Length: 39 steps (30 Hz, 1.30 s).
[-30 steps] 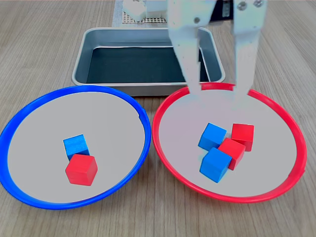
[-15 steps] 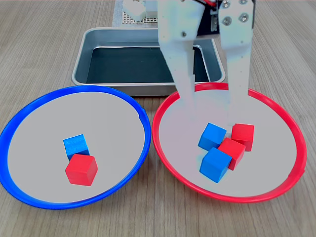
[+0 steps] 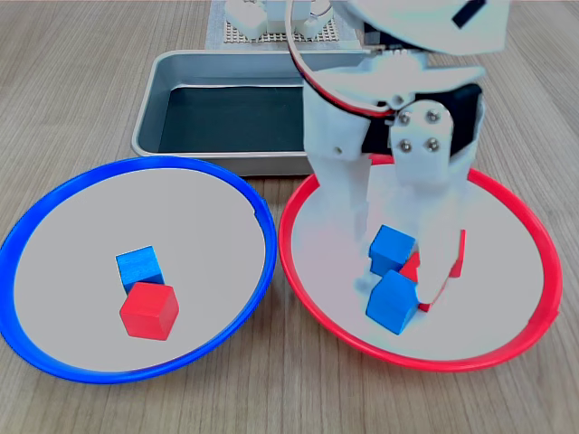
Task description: Relocate any misplaced blocks to their matching dishes.
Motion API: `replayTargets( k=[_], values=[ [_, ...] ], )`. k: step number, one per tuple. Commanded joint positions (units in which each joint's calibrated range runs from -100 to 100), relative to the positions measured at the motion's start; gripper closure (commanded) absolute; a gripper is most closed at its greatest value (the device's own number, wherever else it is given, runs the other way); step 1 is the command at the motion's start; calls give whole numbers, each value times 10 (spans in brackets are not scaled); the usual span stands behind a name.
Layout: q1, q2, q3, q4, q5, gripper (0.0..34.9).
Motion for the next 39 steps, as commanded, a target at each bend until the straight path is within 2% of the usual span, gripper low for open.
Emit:
replayTargets(
  k=[1, 8, 24, 36, 39],
  values=[
    [-10, 10, -50, 8, -8, 214],
    [-19, 26, -62, 13, -4, 207],
    [-11, 71, -98, 19, 3, 225],
    [-14, 89, -116, 5, 11, 260],
    [-15, 90, -116, 4, 13, 285]
  ],
)
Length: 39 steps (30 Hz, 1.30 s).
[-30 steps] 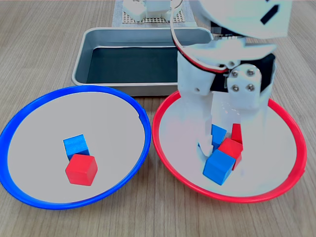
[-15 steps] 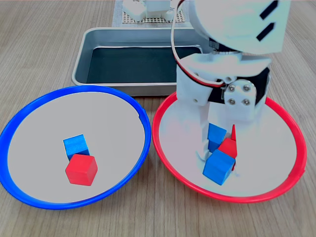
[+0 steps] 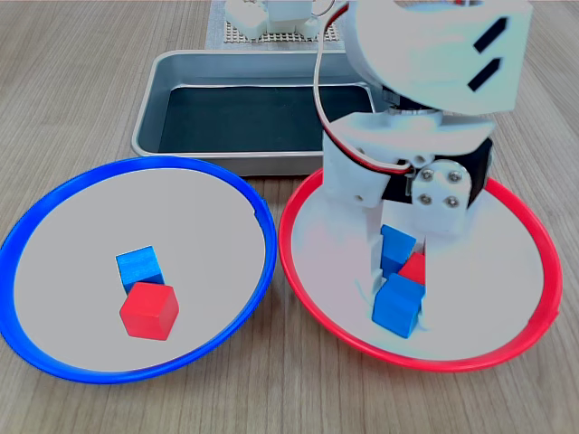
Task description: Relocate any misplaced blocks to their matching dishes.
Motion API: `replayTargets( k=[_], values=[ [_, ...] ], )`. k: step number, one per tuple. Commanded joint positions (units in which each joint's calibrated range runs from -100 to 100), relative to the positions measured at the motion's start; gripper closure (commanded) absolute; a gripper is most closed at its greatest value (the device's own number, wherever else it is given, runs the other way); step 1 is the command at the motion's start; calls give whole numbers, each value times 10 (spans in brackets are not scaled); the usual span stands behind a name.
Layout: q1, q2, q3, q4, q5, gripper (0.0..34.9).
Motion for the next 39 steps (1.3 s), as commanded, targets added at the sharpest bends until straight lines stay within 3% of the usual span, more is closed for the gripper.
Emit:
replayTargets(
  k=[1, 6, 20, 31, 39],
  values=[
    [1, -4, -25, -7, 6, 298],
    [1, -16, -19, -7, 12, 346],
    [36, -253, 166, 8, 71, 346],
    [148, -344, 282, 5, 167, 346],
    [196, -306, 318, -29, 201, 346]
  ],
)
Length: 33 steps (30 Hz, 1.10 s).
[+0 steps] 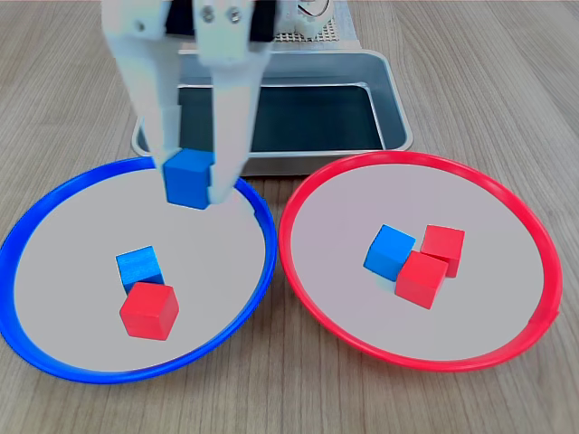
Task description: Relocate any misplaced blocks to their matching dishes.
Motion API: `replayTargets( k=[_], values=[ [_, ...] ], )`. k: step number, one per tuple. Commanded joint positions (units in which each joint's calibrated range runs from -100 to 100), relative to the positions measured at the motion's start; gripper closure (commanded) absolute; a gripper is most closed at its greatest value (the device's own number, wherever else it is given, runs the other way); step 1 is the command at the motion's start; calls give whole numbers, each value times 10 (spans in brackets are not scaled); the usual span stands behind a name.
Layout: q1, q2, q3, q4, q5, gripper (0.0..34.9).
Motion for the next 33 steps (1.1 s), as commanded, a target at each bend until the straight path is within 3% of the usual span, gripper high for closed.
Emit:
replayTargets(
  k=[1, 17, 25, 33],
  values=[
    [15, 11, 6, -19, 18, 346],
    [32, 103, -17, -57, 89, 331],
    [25, 109, -31, -71, 98, 242],
    [4, 79, -42, -84, 99, 217]
  ],
)
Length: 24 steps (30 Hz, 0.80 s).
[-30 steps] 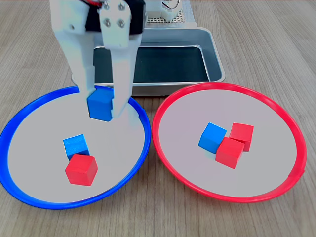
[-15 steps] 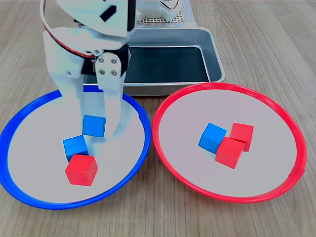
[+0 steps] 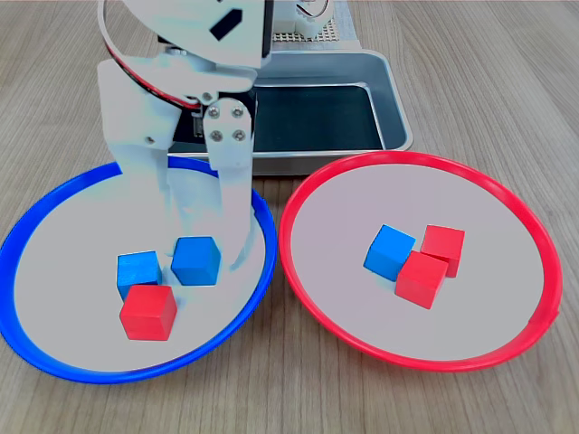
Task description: Relocate any misplaced blocks to their matching dishes.
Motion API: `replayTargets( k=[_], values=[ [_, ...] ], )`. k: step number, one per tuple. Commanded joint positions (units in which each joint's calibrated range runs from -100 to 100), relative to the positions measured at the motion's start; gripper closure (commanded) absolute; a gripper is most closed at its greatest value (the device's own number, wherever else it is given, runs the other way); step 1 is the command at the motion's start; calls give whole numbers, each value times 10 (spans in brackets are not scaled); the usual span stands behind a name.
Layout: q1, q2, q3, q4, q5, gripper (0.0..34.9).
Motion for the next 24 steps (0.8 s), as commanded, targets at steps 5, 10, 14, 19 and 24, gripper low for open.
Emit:
replayTargets(
  k=[5, 10, 14, 19, 24],
  values=[
    [-10, -62, -28, -30, 26, 213],
    [3, -75, -28, -35, 52, 216],
    [19, -69, -30, -55, 68, 216],
    [28, -42, -49, -67, 70, 217],
    [29, -10, -82, -75, 65, 212]
  ],
)
